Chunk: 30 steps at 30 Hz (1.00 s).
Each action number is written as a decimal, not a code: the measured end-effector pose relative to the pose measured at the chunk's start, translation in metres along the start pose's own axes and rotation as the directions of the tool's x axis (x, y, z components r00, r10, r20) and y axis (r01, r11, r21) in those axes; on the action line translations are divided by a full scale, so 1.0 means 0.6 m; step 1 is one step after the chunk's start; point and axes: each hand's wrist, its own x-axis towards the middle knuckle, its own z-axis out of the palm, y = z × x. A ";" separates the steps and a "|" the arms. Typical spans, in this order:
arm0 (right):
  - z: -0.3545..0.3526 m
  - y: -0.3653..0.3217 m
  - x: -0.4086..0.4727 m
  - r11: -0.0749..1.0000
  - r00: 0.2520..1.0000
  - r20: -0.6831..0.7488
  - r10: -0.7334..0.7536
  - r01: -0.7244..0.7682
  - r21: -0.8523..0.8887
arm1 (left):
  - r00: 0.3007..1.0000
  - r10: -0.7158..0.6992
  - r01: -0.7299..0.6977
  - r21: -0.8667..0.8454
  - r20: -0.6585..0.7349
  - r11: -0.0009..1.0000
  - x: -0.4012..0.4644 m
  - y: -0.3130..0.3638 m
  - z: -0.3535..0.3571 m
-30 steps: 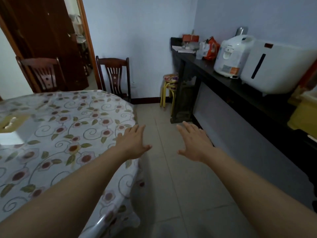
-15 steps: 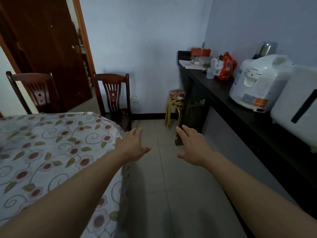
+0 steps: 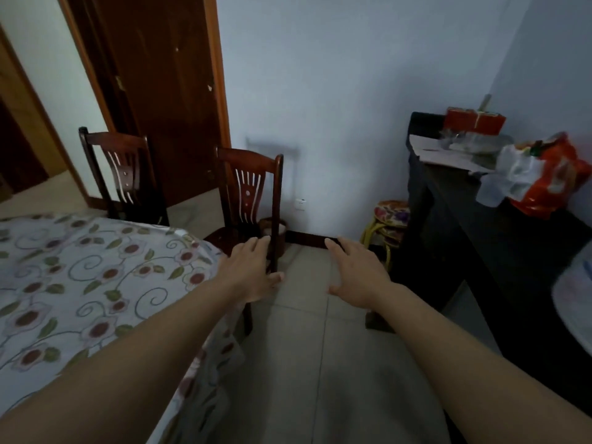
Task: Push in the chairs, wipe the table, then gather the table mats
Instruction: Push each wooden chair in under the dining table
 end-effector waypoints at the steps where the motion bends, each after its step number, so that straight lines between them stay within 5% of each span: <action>1: 0.001 0.015 0.037 1.000 1.000 0.006 -0.022 0.022 0.000 | 1.000 -0.025 0.025 -0.002 0.004 1.000 0.034 0.000 0.001; 19: -0.053 0.218 0.666 0.989 0.989 -0.028 -0.142 0.141 -0.045 | 0.995 -0.077 0.074 -0.056 -0.059 0.996 0.670 -0.033 -0.037; 30: -0.032 0.297 1.088 0.927 0.926 0.022 -0.376 0.376 0.002 | 0.928 -0.357 0.353 -0.058 -0.104 0.934 1.013 -0.068 -0.029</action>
